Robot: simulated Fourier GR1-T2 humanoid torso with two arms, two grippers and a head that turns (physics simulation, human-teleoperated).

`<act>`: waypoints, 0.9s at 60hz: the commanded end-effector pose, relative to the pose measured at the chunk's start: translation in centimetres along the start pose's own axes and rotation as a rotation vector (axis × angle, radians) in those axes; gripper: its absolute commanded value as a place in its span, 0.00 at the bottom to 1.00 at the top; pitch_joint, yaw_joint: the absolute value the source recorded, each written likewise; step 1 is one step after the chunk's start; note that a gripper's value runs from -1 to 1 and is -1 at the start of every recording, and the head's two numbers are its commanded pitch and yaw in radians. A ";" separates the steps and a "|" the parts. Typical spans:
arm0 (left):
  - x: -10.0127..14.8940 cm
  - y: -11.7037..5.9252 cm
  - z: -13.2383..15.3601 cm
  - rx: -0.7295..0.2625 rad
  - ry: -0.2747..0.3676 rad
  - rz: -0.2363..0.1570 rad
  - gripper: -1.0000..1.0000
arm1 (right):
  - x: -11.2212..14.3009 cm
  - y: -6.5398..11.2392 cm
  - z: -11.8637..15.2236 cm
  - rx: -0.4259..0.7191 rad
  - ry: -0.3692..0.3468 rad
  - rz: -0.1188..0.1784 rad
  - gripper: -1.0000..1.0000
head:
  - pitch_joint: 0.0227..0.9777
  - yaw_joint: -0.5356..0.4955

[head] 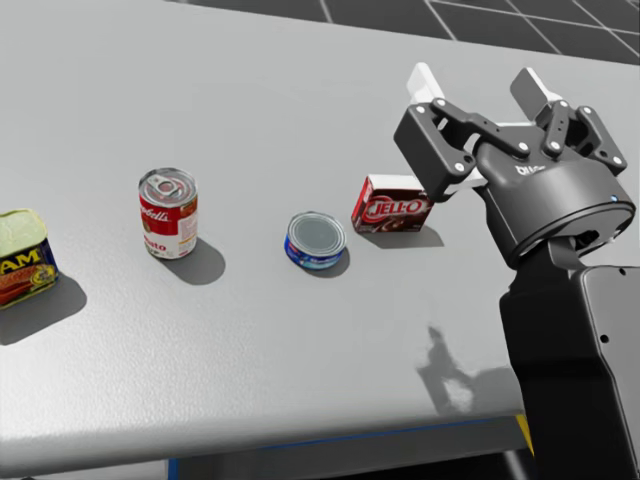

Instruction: Pick up the tuna fish can and lift it.

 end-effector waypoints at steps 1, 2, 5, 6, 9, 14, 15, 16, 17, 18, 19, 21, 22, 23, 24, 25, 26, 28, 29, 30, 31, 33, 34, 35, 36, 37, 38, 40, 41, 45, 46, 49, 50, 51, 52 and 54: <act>0.0 -0.1 0.1 -0.002 0.002 0.005 0.00 | -0.1 0.8 3.3 0.111 0.065 -0.027 0.00 | 0.88 0.25; 0.0 0.0 0.1 -0.003 0.003 0.007 0.00 | -0.3 0.9 4.1 0.134 0.077 -0.023 0.00 | 0.88 0.25; 0.0 -0.1 0.1 -0.004 0.003 0.007 0.00 | -0.4 1.0 4.9 0.152 0.093 -0.027 0.00 | 0.88 0.25; 0.0 0.0 0.1 -0.004 0.003 0.007 0.00 | -0.5 1.0 5.1 0.156 0.098 -0.027 0.00 | 0.88 0.25; 0.0 0.0 0.1 -0.003 0.004 0.008 0.00 | -0.9 1.2 6.3 0.185 0.123 -0.017 0.00 | 0.88 0.25; 0.0 0.0 0.1 -0.003 0.005 0.010 0.00 | -1.9 1.7 7.7 0.214 0.144 -0.017 0.00 | 0.88 0.25; 0.0 0.0 0.1 -0.003 0.006 0.011 0.00 | -2.1 1.8 7.9 0.217 0.147 -0.016 0.00 | 0.88 0.25; 0.0 -0.1 0.1 -0.003 0.006 0.011 0.00 | -2.2 1.8 8.0 0.221 0.150 -0.017 0.00 | 0.88 0.25; 0.0 -0.1 0.1 -0.003 0.006 0.011 0.00 | -2.4 1.9 8.2 0.225 0.153 -0.017 0.00 | 0.88 0.25; 0.0 0.0 0.1 -0.003 0.006 0.011 0.00 | -2.7 2.1 8.4 0.232 0.154 -0.016 0.00 | 0.88 0.25; 0.0 -0.1 0.1 -0.003 0.006 0.012 0.00 | -3.0 2.2 8.6 0.237 0.158 -0.015 0.00 | 0.88 0.25; 0.0 -0.1 0.1 -0.004 0.006 0.012 0.00 | -3.4 2.3 8.8 0.241 0.157 -0.013 0.00 | 0.88 0.25; 0.0 -0.1 0.1 -0.004 0.006 0.011 0.00 | -3.8 2.5 8.9 0.246 0.159 -0.013 0.00 | 0.88 0.25; 0.0 -0.1 0.1 -0.004 0.006 0.011 0.00 | -4.0 2.5 8.9 0.248 0.161 -0.013 0.00 | 0.88 0.25; 0.0 -0.1 0.1 -0.004 0.006 0.012 0.00 | -4.2 2.6 9.0 0.248 0.164 -0.013 0.00 | 0.88 0.25; 0.0 -0.1 0.1 -0.005 0.006 0.012 0.00 | -4.8 2.8 9.1 0.254 0.170 -0.013 0.00 | 0.88 0.25; 0.0 -0.1 0.1 -0.005 0.006 0.012 0.00 | -4.9 2.9 9.1 0.255 0.173 -0.016 0.00 | 0.88 0.25; 0.0 -0.1 0.1 -0.005 0.006 0.011 0.00 | -5.3 3.0 9.1 0.258 0.182 -0.022 0.00 | 0.88 0.25; 0.0 -0.1 0.1 -0.005 0.006 0.010 0.00 | -5.5 3.1 9.0 0.256 0.185 -0.025 0.00 | 0.88 0.25; 0.0 -0.1 0.1 -0.005 0.006 0.010 0.00 | -6.1 3.3 8.9 0.256 0.191 -0.030 0.00 | 0.88 0.25; 0.0 -0.1 0.1 -0.006 0.006 0.010 0.00 | -6.2 3.3 8.8 0.257 0.194 -0.035 0.00 | 0.88 0.25; 0.0 -0.1 0.1 -0.006 0.006 0.009 0.00 | -6.8 3.5 8.6 0.258 0.201 -0.039 0.00 | 0.88 0.25; 0.0 -0.1 0.1 -0.006 0.006 0.008 0.00 | -7.0 3.6 8.5 0.257 0.202 -0.037 0.00 | 0.88 0.25; 0.0 -0.1 0.1 -0.006 0.006 0.008 0.00 | -7.3 3.7 8.3 0.253 0.204 -0.031 0.00 | 0.88 0.25; -0.1 -0.2 0.1 -0.006 0.006 0.008 0.00 | -7.5 3.8 8.2 0.251 0.204 -0.029 0.00 | 0.89 0.25; -0.1 -0.2 0.1 -0.006 0.006 0.007 0.00 | -7.9 3.9 8.0 0.249 0.207 -0.027 0.00 | 0.89 0.25; -0.1 -0.2 0.1 -0.006 0.006 0.007 0.00 | -8.0 3.9 7.9 0.247 0.210 -0.024 0.00 | 0.89 0.25; -0.1 -0.2 0.1 -0.006 0.005 0.005 0.00 | -8.8 4.1 7.4 0.235 0.209 0.004 0.00 | 0.89 0.25; -0.1 -0.2 0.1 -0.006 0.005 0.005 0.00 | -9.0 4.1 7.2 0.230 0.209 0.013 0.00 | 0.89 0.25; -0.1 -0.2 0.1 -0.005 0.004 0.004 0.00 | -9.7 4.4 6.6 0.223 0.221 0.016 0.00 | 0.89 0.25; -0.1 -0.2 0.1 -0.005 0.004 0.004 0.00 | -10.1 4.5 6.3 0.222 0.227 0.018 0.00 | 0.89 0.25; -0.1 -0.2 0.1 -0.005 0.003 0.003 0.00 | -10.7 4.6 5.8 0.206 0.238 0.034 0.00 | 0.89 0.26; -0.1 -0.2 0.1 -0.005 0.003 0.003 0.00 | -10.9 4.6 5.6 0.204 0.242 0.032 0.00 | 0.89 0.26; 0.0 -0.2 0.1 -0.005 0.002 0.003 0.00 | -11.1 4.6 5.3 0.198 0.250 0.026 0.00 | 0.89 0.26; 0.0 -0.2 0.1 -0.005 0.002 0.003 0.00 | -11.4 4.7 5.1 0.193 0.255 0.026 0.00 | 0.89 0.26; 0.0 -0.2 0.1 -0.006 0.002 0.002 0.00 | -11.6 4.7 4.8 0.189 0.258 0.030 0.00 | 0.89 0.26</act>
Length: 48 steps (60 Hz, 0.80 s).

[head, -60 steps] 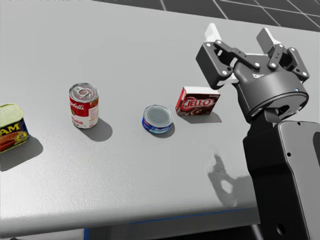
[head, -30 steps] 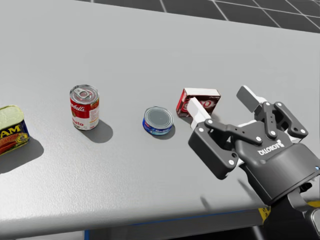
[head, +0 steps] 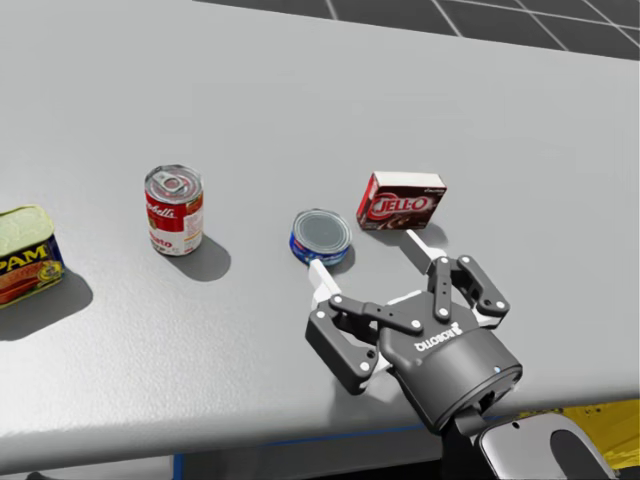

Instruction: Pick up the tuna fish can and lift it.

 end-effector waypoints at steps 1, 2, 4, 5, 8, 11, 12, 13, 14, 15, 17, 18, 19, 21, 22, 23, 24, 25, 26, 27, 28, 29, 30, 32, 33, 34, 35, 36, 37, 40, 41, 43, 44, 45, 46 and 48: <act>0.0 0.0 0.0 -0.001 -0.002 -0.002 0.00 | -1.8 0.0 -2.2 -0.030 0.031 0.013 0.00 | 0.89 0.26; 0.0 0.0 0.0 -0.001 -0.002 -0.003 0.00 | -1.9 -0.1 -2.6 -0.038 0.031 0.019 0.00 | 0.89 0.26; 0.0 -0.1 0.0 -0.001 -0.002 -0.003 0.00 | -2.2 -0.1 -3.1 -0.052 0.035 0.025 0.00 | 0.89 0.26; 0.0 0.0 0.0 -0.001 -0.003 -0.003 0.00 | -2.2 -0.2 -3.2 -0.053 0.035 0.031 0.00 | 0.89 0.26; 0.0 -0.1 0.0 0.000 -0.003 -0.003 0.00 | -2.6 -0.3 -4.0 -0.063 0.041 0.041 0.00 | 0.89 0.26; 0.0 -0.1 0.0 0.000 -0.003 -0.002 0.00 | -2.8 -0.5 -4.6 -0.074 0.048 0.044 0.00 | 0.89 0.26; 0.0 -0.1 0.0 0.000 -0.003 -0.002 0.00 | -2.8 -0.5 -4.7 -0.075 0.052 0.041 0.00 | 0.89 0.26; 0.0 -0.1 0.1 0.000 -0.003 -0.003 0.00 | -2.8 -0.5 -5.0 -0.072 0.057 0.035 0.00 | 0.89 0.26; 0.0 -0.1 0.1 0.000 -0.003 -0.003 0.00 | -2.8 -0.5 -5.1 -0.070 0.058 0.035 0.00 | 0.89 0.26; 0.0 -0.1 0.1 0.000 -0.003 -0.003 0.00 | -2.9 -0.5 -5.2 -0.069 0.060 0.035 0.00 | 0.89 0.26; 0.1 -0.1 0.1 0.001 -0.004 -0.002 0.00 | -2.9 -0.5 -5.7 -0.073 0.072 0.031 0.00 | 0.89 0.26; 0.1 -0.1 0.1 0.001 -0.004 -0.002 0.00 | -2.9 -0.5 -5.8 -0.073 0.074 0.032 0.00 | 0.89 0.26; 0.1 -0.1 0.1 0.001 -0.004 -0.002 0.00 | -2.9 -0.5 -6.0 -0.072 0.076 0.031 0.00 | 0.89 0.26; 0.1 -0.1 0.1 0.002 -0.004 -0.002 0.00 | -2.8 -0.5 -6.4 -0.071 0.082 0.040 0.00 | 0.88 0.27; 0.1 -0.1 0.1 0.002 -0.004 -0.002 0.00 | -2.8 -0.5 -6.5 -0.071 0.083 0.041 0.00 | 0.88 0.27; 0.1 -0.1 0.1 0.002 -0.004 -0.002 0.00 | -2.8 -0.4 -6.6 -0.072 0.085 0.041 0.00 | 0.88 0.27; 0.1 -0.1 0.1 0.002 -0.004 -0.002 0.00 | -2.8 -0.4 -6.7 -0.072 0.089 0.039 0.00 | 0.88 0.26; 0.1 -0.1 0.1 0.002 -0.004 -0.002 0.00 | -2.8 -0.4 -6.9 -0.070 0.096 0.040 0.00 | 0.88 0.27; 0.1 -0.1 0.1 0.002 -0.004 -0.001 0.00 | -2.7 -0.4 -7.0 -0.070 0.100 0.042 0.00 | 0.88 0.27; 0.1 -0.1 0.1 0.003 -0.004 -0.001 0.00 | -2.7 -0.3 -7.2 -0.071 0.106 0.048 0.00 | 0.88 0.27; 0.1 -0.1 0.1 0.004 -0.005 -0.001 0.00 | -2.7 -0.3 -7.3 -0.071 0.111 0.046 0.00 | 0.88 0.27; 0.1 -0.1 0.1 0.004 -0.005 -0.001 0.00 | -2.7 -0.3 -7.4 -0.074 0.120 0.045 0.00 | 0.88 0.27; 0.1 -0.1 0.1 0.005 -0.005 -0.001 0.00 | -2.7 -0.3 -7.5 -0.072 0.126 0.044 0.00 | 0.88 0.27; 0.1 0.0 0.1 0.005 -0.005 -0.001 0.00 | -2.6 -0.3 -7.8 -0.071 0.131 0.053 0.00 | 0.88 0.27; 0.1 0.0 0.1 0.006 -0.005 -0.001 0.00 | -2.6 -0.3 -7.9 -0.072 0.132 0.061 0.00 | 0.88 0.27; 0.1 0.0 0.1 0.006 -0.005 -0.001 0.00 | -2.6 -0.3 -7.9 -0.072 0.132 0.061 0.00 | 0.88 0.27; 0.2 0.0 0.2 0.008 -0.006 0.000 0.00 | -2.6 -0.3 -8.2 -0.070 0.144 0.063 0.00 | 0.88 0.27; 0.2 0.0 0.2 0.010 -0.006 0.000 0.00 | -2.6 -0.3 -8.3 -0.070 0.150 0.061 0.00 | 0.88 0.27; 0.2 0.0 0.2 0.011 -0.006 -0.001 0.00 | -2.6 -0.3 -8.4 -0.070 0.152 0.060 0.00 | 0.88 0.27; 0.2 -0.1 0.3 0.015 -0.007 -0.003 0.00 | -2.5 -0.3 -8.9 -0.068 0.158 0.067 0.00 | 0.88 0.28; 0.2 -0.1 0.3 0.016 -0.007 -0.003 0.00 | -2.5 -0.3 -8.9 -0.068 0.159 0.066 0.00 | 0.88 0.28; 0.2 -0.1 0.3 0.017 -0.007 -0.003 0.00 | -2.5 -0.2 -9.1 -0.066 0.161 0.064 0.00 | 0.88 0.28; 0.2 -0.1 0.3 0.018 -0.007 -0.004 0.00 | -2.5 -0.2 -9.2 -0.064 0.162 0.064 0.00 | 0.88 0.28; 0.2 -0.1 0.4 0.019 -0.007 -0.004 0.00 | -2.5 -0.2 -9.4 -0.059 0.167 0.065 0.00 | 0.88 0.28; 0.2 -0.1 0.4 0.019 -0.007 -0.004 0.00 | -2.5 -0.2 -9.5 -0.057 0.170 0.064 0.00 | 0.88 0.28; 0.2 -0.1 0.4 0.019 -0.006 -0.004 0.00 | -2.5 -0.1 -9.6 -0.056 0.173 0.061 0.00 | 0.88 0.28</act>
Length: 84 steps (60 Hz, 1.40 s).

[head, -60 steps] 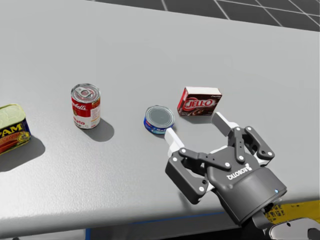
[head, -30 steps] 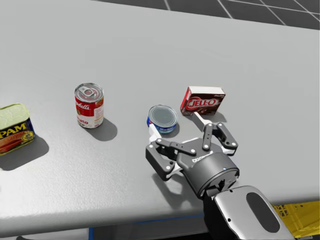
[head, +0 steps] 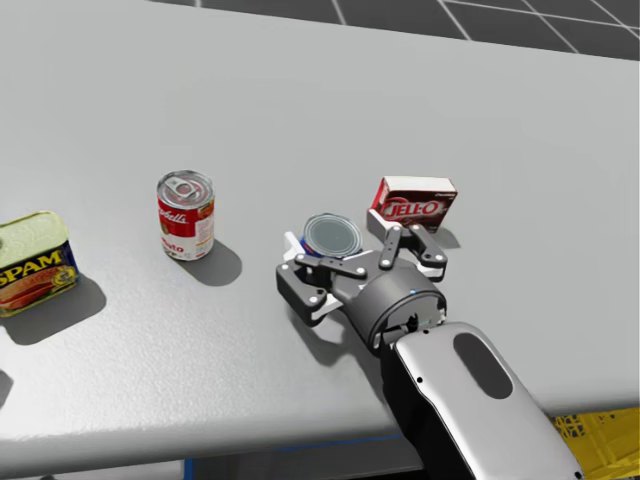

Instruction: Pick up the tuna fish can and lift it.

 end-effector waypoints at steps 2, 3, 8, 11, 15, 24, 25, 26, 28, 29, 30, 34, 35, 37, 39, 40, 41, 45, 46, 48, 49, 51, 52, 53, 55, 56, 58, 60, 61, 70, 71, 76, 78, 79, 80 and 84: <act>0.1 0.0 0.1 0.005 0.000 -0.002 0.00 | -0.1 0.2 -1.3 0.013 0.033 0.001 0.00 | 0.88 0.28; 0.0 0.0 0.1 0.005 0.001 -0.003 0.00 | -0.1 0.2 -1.5 0.015 0.042 -0.001 0.00 | 0.88 0.28; 0.0 0.0 0.1 0.004 0.001 -0.003 0.00 | -0.4 0.2 -1.8 0.011 0.053 -0.003 0.00 | 0.88 0.28; 0.0 0.0 0.1 0.004 0.001 -0.004 0.00 | -0.5 0.1 -1.9 0.006 0.058 -0.002 0.00 | 0.88 0.28; 0.0 0.0 0.1 0.003 0.001 -0.003 0.00 | -0.6 0.0 -2.0 0.005 0.062 -0.005 0.00 | 0.88 0.28; 0.0 -0.1 0.1 0.002 0.001 -0.004 0.00 | -0.8 -0.1 -2.1 0.016 0.087 -0.009 0.00 | 0.87 0.28; 0.0 -0.1 0.1 0.001 0.001 -0.004 0.00 | -0.8 -0.2 -2.0 0.022 0.091 -0.010 0.00 | 0.87 0.28; 0.0 -0.1 0.1 0.001 0.001 -0.004 0.00 | -0.8 -0.2 -2.0 0.026 0.094 -0.011 0.00 | 0.87 0.28; 0.0 -0.1 0.1 0.002 0.001 -0.004 0.00 | -0.8 -0.2 -1.9 0.025 0.091 -0.014 0.27 | 0.87 0.28; 0.0 -0.1 0.1 0.002 0.001 -0.004 0.00 | -0.8 -0.2 -1.9 0.023 0.088 -0.012 0.41 | 0.87 0.28; 0.0 -0.1 0.1 0.002 0.001 -0.004 0.00 | -0.8 -0.2 -1.8 0.016 0.080 -0.005 0.50 | 0.87 0.28; 0.0 -0.1 0.1 0.001 0.001 -0.005 0.00 | -0.8 -0.3 -1.8 0.009 0.079 -0.006 0.94 | 0.87 0.28; 0.0 -0.1 0.1 0.001 0.001 -0.005 0.00 | -0.8 -0.4 -1.7 0.007 0.078 -0.006 0.96 | 0.87 0.28; 0.0 -0.1 0.1 0.001 0.001 -0.005 0.00 | -0.8 -0.4 -1.7 0.004 0.076 -0.007 0.96 | 0.86 0.28; 0.0 -0.1 0.1 0.001 0.001 -0.006 0.00 | -0.8 -0.4 -1.7 0.003 0.075 -0.006 0.95 | 0.85 0.28; 0.0 -0.1 0.1 0.000 0.001 -0.006 0.00 | -0.8 -0.4 -1.7 0.002 0.074 -0.007 0.94 | 0.84 0.28; 0.0 -0.1 0.1 0.000 0.001 -0.006 0.00 | -0.8 -0.5 -1.7 -0.001 0.072 -0.009 0.94 | 0.82 0.28; 0.0 -0.1 0.1 0.000 0.001 -0.007 0.00 | -0.9 -0.5 -1.6 -0.003 0.067 -0.008 0.94 | 0.77 0.28; 0.0 -0.1 0.1 0.000 0.001 -0.007 0.00 | -0.9 -0.6 -1.7 -0.003 0.066 -0.008 0.94 | 0.75 0.27; 0.0 -0.1 0.1 0.001 0.001 -0.008 0.00 | -0.9 -0.6 -1.7 -0.004 0.065 -0.010 0.94 | 0.73 0.27; 0.0 -0.1 0.1 0.001 0.001 -0.008 0.00 | -0.9 -0.6 -1.7 -0.004 0.065 -0.010 0.95 | 0.72 0.27; 0.0 -0.1 0.1 0.001 0.001 -0.007 0.00 | -0.9 -0.7 -1.7 -0.006 0.064 -0.010 0.94 | 0.67 0.27; 0.0 -0.1 0.1 0.001 0.001 -0.007 0.00 | -0.9 -0.7 -1.7 -0.007 0.063 -0.010 0.94 | 0.66 0.27; 0.0 -0.2 0.1 0.001 0.001 -0.008 0.00 | -1.0 -0.7 -1.7 -0.007 0.063 -0.009 0.94 | 0.65 0.27; 0.0 -0.2 0.1 0.001 0.001 -0.008 0.00 | -1.0 -0.7 -1.7 -0.008 0.062 -0.010 0.94 | 0.62 0.27; -0.1 -0.2 0.1 0.000 0.002 -0.008 0.00 | -1.0 -0.7 -1.7 -0.009 0.062 -0.011 0.95 | 0.59 0.27; -0.1 -0.2 0.1 0.000 0.002 -0.008 0.00 | -1.0 -0.8 -1.7 -0.010 0.061 -0.011 0.96 | 0.56 0.27; -0.1 -0.2 0.1 0.000 0.002 -0.008 0.00 | -1.0 -0.8 -1.7 -0.011 0.060 -0.012 0.95 | 0.54 0.26; -0.1 -0.2 0.1 0.000 0.002 -0.008 0.00 | -1.0 -0.8 -1.7 -0.011 0.059 -0.014 0.96 | 0.52 0.26; -0.1 -0.1 0.1 -0.002 0.003 -0.007 0.00 | -0.9 -1.1 -1.6 -0.014 0.046 -0.020 0.97 | 0.44 0.26; -0.1 -0.1 0.1 -0.002 0.003 -0.006 0.00 | -0.8 -1.1 -1.6 -0.016 0.040 -0.021 0.96 | 0.43 0.26; -0.1 -0.1 0.1 -0.002 0.004 -0.005 0.00 | 0.0 -1.2 -1.2 -0.023 0.013 -0.027 0.98 | 0.42 0.26; -0.1 -0.1 0.1 -0.002 0.004 -0.004 0.00 | 0.5 -1.2 -1.0 -0.025 -0.003 -0.028 0.98 | 0.42 0.26; -0.1 -0.1 0.1 -0.002 0.005 -0.004 0.00 | 0.7 -1.1 -0.9 -0.026 -0.009 -0.028 0.98 | 0.42 0.26; -0.1 -0.1 0.1 -0.002 0.005 -0.003 0.00 | 0.9 -1.1 -0.8 -0.025 -0.016 -0.026 0.98 | 0.42 0.26; -0.1 -0.1 0.2 -0.003 0.005 -0.002 0.00 | 2.3 -1.1 -0.1 -0.030 -0.056 -0.024 0.99 | 0.42 0.26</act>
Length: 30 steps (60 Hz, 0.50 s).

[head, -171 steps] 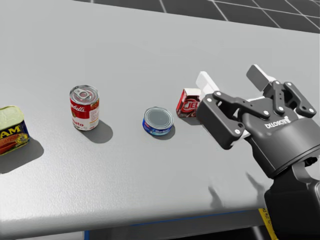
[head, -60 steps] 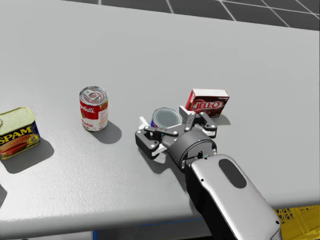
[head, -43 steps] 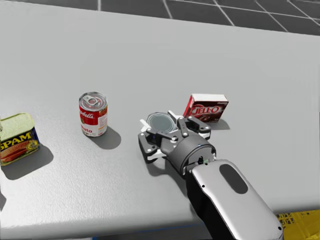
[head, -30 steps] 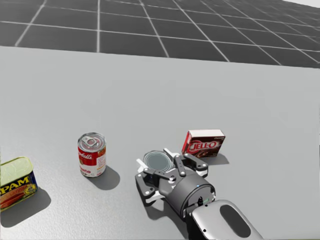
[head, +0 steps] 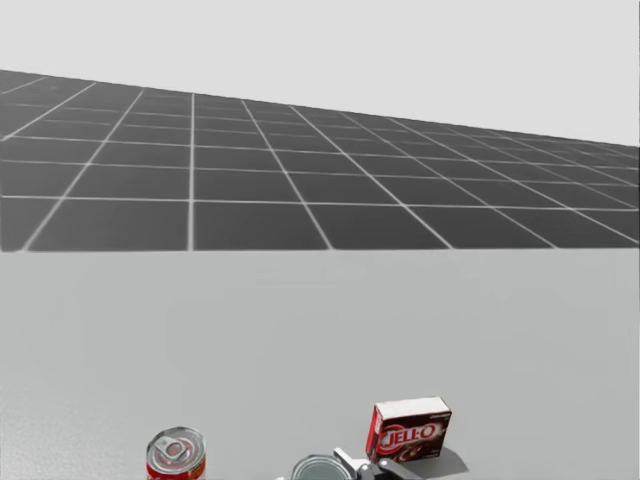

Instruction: Pick up the tuna fish can and lift it.

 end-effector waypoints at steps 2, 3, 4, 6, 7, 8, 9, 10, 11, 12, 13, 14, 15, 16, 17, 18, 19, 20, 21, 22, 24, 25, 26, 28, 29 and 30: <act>0.0 0.0 0.1 -0.002 0.001 0.003 0.00 | 3.3 -0.9 0.8 -0.126 -0.095 -0.009 0.99 | 0.42 0.26; 0.0 0.0 0.1 -0.003 0.001 0.002 0.00 | 3.8 -0.9 1.0 -0.126 -0.110 -0.005 0.99 | 0.42 0.26; 0.0 0.0 0.1 -0.003 0.001 0.001 0.00 | 4.5 -0.8 1.3 -0.125 -0.124 -0.001 0.99 | 0.42 0.26; 0.0 0.0 0.1 -0.004 0.001 0.001 0.00 | 5.1 -0.7 1.5 -0.126 -0.141 0.005 0.99 | 0.42 0.26; 0.0 0.1 0.0 -0.004 0.001 0.000 0.00 | 5.4 -0.6 1.7 -0.127 -0.149 0.007 0.99 | 0.42 0.26; -0.1 0.1 0.0 -0.005 0.001 0.000 0.00 | 5.8 -0.6 1.8 -0.126 -0.160 0.009 1.00 | 0.42 0.26; -0.1 0.1 0.0 -0.006 0.001 -0.001 0.00 | 6.8 -0.5 2.2 -0.128 -0.185 0.015 0.99 | 0.42 0.26; -0.1 0.1 0.0 -0.006 0.001 -0.001 0.00 | 7.1 -0.4 2.3 -0.129 -0.195 0.019 0.99 | 0.42 0.26; -0.1 0.1 0.0 -0.006 0.001 -0.001 0.00 | 7.5 -0.4 2.5 -0.130 -0.204 0.023 1.00 | 0.41 0.26; -0.1 0.1 0.0 -0.006 0.000 -0.001 0.00 | 7.8 -0.4 2.6 -0.130 -0.213 0.026 0.98 | 0.41 0.26; 0.0 0.1 0.0 -0.007 0.000 -0.002 0.00 | 8.9 -0.3 3.0 -0.131 -0.240 0.033 0.99 | 0.41 0.26; 0.0 0.1 0.0 -0.007 0.000 -0.002 0.00 | 9.2 -0.2 3.1 -0.131 -0.249 0.036 0.99 | 0.41 0.26; 0.0 0.1 0.0 -0.007 0.000 -0.002 0.00 | 9.6 -0.2 3.3 -0.131 -0.258 0.038 0.99 | 0.41 0.26; 0.0 0.1 0.0 -0.007 0.000 -0.002 0.00 | 10.3 -0.1 3.5 -0.131 -0.274 0.042 0.99 | 0.41 0.26; 0.0 0.1 0.0 -0.007 0.000 -0.001 0.00 | 10.6 0.0 3.6 -0.131 -0.283 0.043 0.99 | 0.41 0.26; 0.0 0.1 0.0 -0.007 0.000 -0.001 0.00 | 10.9 0.0 3.8 -0.130 -0.291 0.045 0.99 | 0.41 0.26; 0.0 0.1 0.0 -0.007 0.000 -0.001 0.00 | 11.5 0.2 4.0 -0.129 -0.307 0.051 0.99 | 0.41 0.26; 0.0 0.1 0.0 -0.007 0.000 0.000 0.00 | 12.1 0.3 4.2 -0.129 -0.324 0.057 0.99 | 0.41 0.26; 0.0 0.1 0.0 -0.007 0.000 0.000 0.00 | 12.4 0.3 4.4 -0.129 -0.331 0.060 0.99 | 0.41 0.26; 0.0 0.1 0.0 -0.007 0.000 0.000 0.00 | 12.7 0.4 4.5 -0.130 -0.339 0.064 0.99 | 0.41 0.26; 0.0 0.1 0.0 -0.006 0.000 0.001 0.00 | 13.5 0.5 4.8 -0.138 -0.368 0.081 1.00 | 0.41 0.26; 0.0 0.1 0.0 -0.006 0.000 0.001 0.00 | 14.1 0.6 5.0 -0.143 -0.388 0.092 0.99 | 0.41 0.26; 0.0 0.1 0.0 -0.006 0.000 0.002 0.00 | 14.4 0.6 5.2 -0.145 -0.396 0.093 0.99 | 0.41 0.26; 0.0 0.1 0.0 -0.006 0.000 0.002 0.00 | 15.3 0.8 5.6 -0.146 -0.423 0.094 0.99 | 0.41 0.26; 0.0 0.2 0.0 -0.006 -0.001 0.002 0.00 | 15.9 0.8 5.9 -0.152 -0.444 0.095 0.99 | 0.41 0.26; 0.0 0.2 0.0 -0.005 -0.001 0.002 0.00 | 16.2 0.9 6.0 -0.156 -0.455 0.099 0.99 | 0.41 0.26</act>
